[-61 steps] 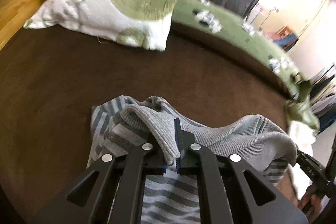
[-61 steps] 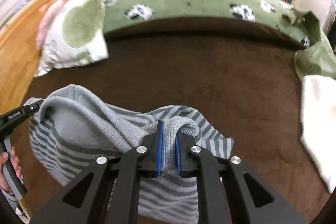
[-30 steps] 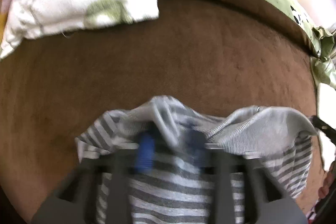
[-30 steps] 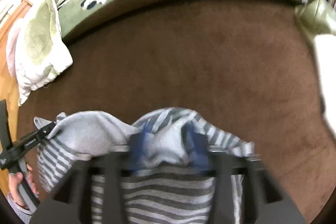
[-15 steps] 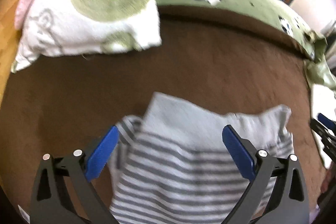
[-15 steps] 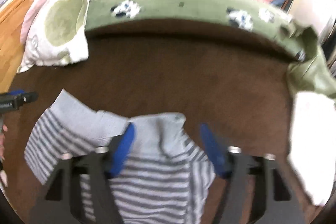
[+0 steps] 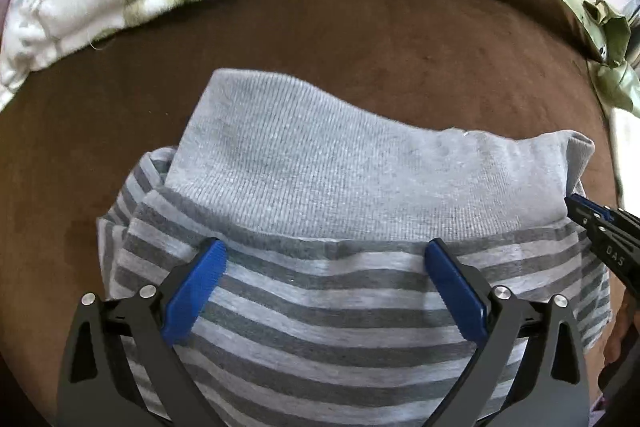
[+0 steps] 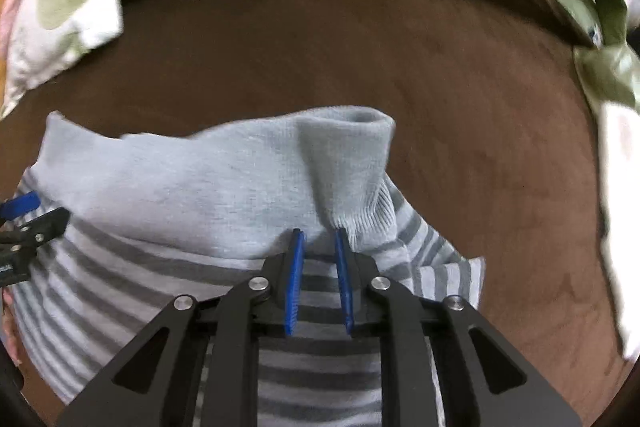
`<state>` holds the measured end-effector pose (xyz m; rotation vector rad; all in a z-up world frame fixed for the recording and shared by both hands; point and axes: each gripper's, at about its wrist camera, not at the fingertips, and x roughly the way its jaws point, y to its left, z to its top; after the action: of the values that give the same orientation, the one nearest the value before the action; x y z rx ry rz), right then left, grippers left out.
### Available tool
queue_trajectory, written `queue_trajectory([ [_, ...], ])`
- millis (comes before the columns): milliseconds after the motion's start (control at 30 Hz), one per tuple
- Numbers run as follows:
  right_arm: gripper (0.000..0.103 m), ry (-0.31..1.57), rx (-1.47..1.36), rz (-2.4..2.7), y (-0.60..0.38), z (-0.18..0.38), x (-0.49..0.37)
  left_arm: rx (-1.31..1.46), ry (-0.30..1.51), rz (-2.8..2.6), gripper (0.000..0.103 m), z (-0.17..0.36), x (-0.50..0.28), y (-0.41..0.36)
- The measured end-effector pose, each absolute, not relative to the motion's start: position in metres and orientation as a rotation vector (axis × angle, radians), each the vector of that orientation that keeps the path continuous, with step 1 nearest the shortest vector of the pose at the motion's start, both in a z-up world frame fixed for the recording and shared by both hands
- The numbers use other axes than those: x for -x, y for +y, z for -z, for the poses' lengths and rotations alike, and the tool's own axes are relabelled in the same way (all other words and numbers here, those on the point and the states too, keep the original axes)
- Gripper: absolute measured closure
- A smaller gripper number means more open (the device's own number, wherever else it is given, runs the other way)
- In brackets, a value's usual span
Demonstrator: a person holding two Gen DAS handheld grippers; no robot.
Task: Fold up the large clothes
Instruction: 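Open both grippers to release the hem onto the folded hoodie, then lower both grippers onto the folded hoodie bundle and close them on it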
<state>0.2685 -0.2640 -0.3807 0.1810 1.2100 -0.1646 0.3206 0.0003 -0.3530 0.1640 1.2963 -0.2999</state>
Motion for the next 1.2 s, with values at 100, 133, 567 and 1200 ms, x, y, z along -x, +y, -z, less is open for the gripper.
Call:
queue_trajectory([
  [100, 0.087, 1.222, -0.149, 0.179, -0.258, 0.391, -0.272, -0.208, 1.283, 0.295, 0.005, 0.36, -0.32, -0.005],
  [133, 0.087, 1.222, -0.14, 0.184, -0.256, 0.393, -0.274, -0.21, 1.282, 0.292, 0.005, 0.361, -0.321, -0.007],
  [567, 0.084, 1.242, -0.152, 0.188, -0.256, 0.387, -0.28, -0.214, 1.284, 0.275, 0.005, 0.363, -0.32, -0.009],
  [1200, 0.006, 1.148, -0.067, 0.175, -0.236, 0.299, -0.203, -0.216, 1.287, 0.182, 0.006, 0.295, -0.287, 0.062],
])
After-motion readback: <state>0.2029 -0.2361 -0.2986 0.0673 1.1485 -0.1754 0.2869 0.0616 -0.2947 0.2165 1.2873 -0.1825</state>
